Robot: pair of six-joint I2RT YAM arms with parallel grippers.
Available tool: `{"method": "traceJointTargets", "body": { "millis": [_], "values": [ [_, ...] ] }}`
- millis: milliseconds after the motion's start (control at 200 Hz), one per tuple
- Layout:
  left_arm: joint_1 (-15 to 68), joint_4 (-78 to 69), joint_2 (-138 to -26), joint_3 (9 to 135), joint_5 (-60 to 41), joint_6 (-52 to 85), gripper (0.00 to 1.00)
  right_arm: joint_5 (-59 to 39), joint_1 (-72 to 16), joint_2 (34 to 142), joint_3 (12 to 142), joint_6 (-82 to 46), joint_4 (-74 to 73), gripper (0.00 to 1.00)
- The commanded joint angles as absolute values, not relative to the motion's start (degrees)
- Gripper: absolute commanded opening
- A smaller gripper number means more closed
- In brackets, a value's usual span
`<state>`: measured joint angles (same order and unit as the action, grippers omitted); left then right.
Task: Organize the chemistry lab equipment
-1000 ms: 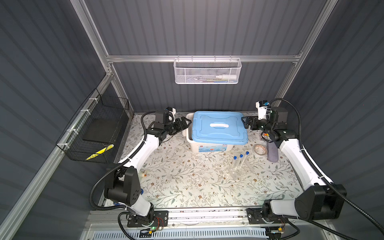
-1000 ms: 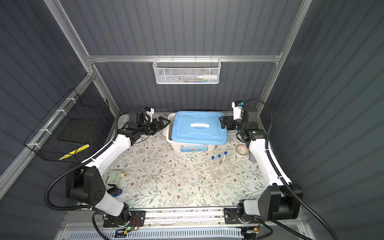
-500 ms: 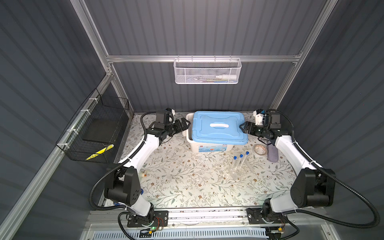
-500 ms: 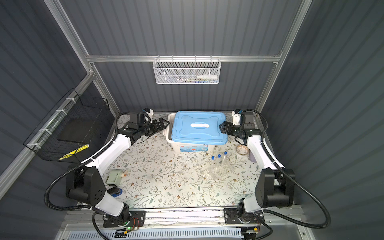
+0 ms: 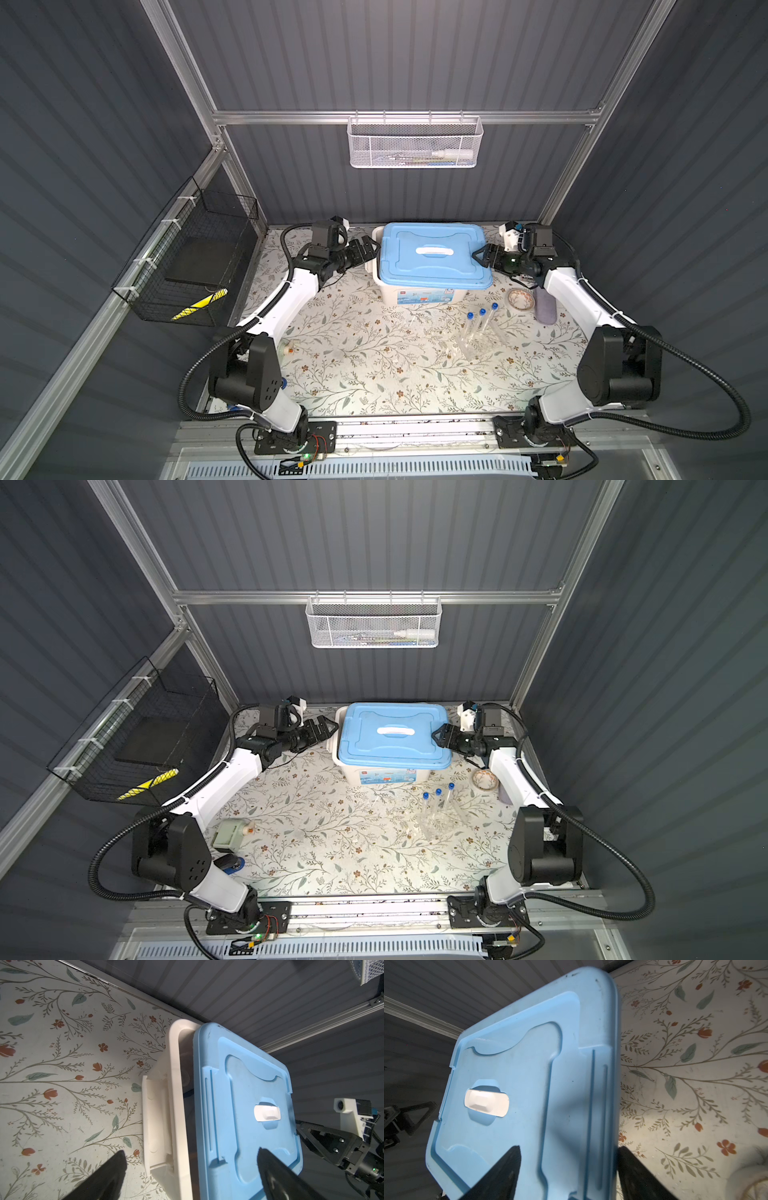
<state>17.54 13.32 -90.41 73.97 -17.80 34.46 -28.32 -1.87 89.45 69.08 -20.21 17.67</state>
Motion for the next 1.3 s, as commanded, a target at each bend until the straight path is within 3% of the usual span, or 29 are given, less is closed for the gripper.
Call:
{"method": "traceJointTargets", "body": {
  "millis": [0, 835, 1095, 1296],
  "values": [
    [17.8, 13.2, -90.5, 73.8, -18.5, 34.2, 1.0, -28.8, -2.9, 91.2, 71.6, -22.7, 17.3, 0.74],
    [17.9, 11.2, -91.5, 71.6, -20.3, 36.5, 1.0, -23.1, -6.9, 97.4, 80.0, -21.1, 20.1, 0.74],
    [17.8, 13.8, -90.9, 71.9, -15.6, 35.3, 1.0, -17.6, -6.4, 93.8, 79.6, -17.3, 20.4, 0.88],
    [17.4, 15.0, -90.5, 71.8, -13.7, 34.5, 1.0, -18.7, -3.4, 91.9, 77.2, -16.6, 19.6, 0.99]
  ]
}}
